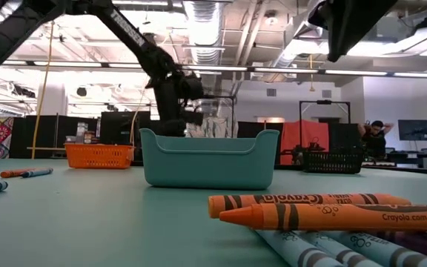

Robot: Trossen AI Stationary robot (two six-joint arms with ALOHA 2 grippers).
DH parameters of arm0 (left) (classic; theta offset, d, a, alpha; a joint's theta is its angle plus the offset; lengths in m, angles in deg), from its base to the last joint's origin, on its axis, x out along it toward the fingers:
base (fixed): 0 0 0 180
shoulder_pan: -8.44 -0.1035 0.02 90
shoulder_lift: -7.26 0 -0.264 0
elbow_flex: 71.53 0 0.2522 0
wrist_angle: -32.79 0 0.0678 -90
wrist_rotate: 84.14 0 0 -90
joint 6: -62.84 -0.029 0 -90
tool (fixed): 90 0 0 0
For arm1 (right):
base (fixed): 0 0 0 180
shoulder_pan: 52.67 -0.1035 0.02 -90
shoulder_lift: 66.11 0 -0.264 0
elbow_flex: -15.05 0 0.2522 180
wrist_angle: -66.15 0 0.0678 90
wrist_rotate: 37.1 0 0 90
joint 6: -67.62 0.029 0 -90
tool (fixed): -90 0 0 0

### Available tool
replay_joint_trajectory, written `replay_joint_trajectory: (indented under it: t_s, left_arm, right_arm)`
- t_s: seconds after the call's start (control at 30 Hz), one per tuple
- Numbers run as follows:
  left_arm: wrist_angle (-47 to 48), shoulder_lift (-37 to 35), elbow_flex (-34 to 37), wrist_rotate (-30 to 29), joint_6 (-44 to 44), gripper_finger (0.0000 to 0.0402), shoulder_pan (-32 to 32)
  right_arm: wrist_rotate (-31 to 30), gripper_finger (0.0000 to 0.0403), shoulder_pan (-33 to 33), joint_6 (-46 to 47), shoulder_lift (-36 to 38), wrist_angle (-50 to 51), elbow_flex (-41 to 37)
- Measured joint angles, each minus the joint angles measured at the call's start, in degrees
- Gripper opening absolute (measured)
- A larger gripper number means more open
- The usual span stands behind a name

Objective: Sort crayons
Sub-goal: Put the light blue crayon into the blue bin

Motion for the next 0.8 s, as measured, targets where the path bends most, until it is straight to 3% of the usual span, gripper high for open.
replay_joint_trajectory:
  t_s: [0.27,0.5,0.8]
  left_arm:
    - [7.1,-8.6,-0.1,-0.4,-1.3,0.0000,4.3]
    - [12.6,-19.2,-0.1,3.1,0.3,0.0000,11.8]
    - [13.1,-27.9,2.2,4.2,8.8,0.0000,27.9]
  right_arm:
    - [-10.1,0.0114,2.6,1.5,0.0,-1.1,-0.7]
    - [-9.4,0.0114,8.6,-1.5,0.1,-13.2,-11.0]
    - [-6.7,0.0107,11.4,-3.3,1.0,-30.6,-24.2]
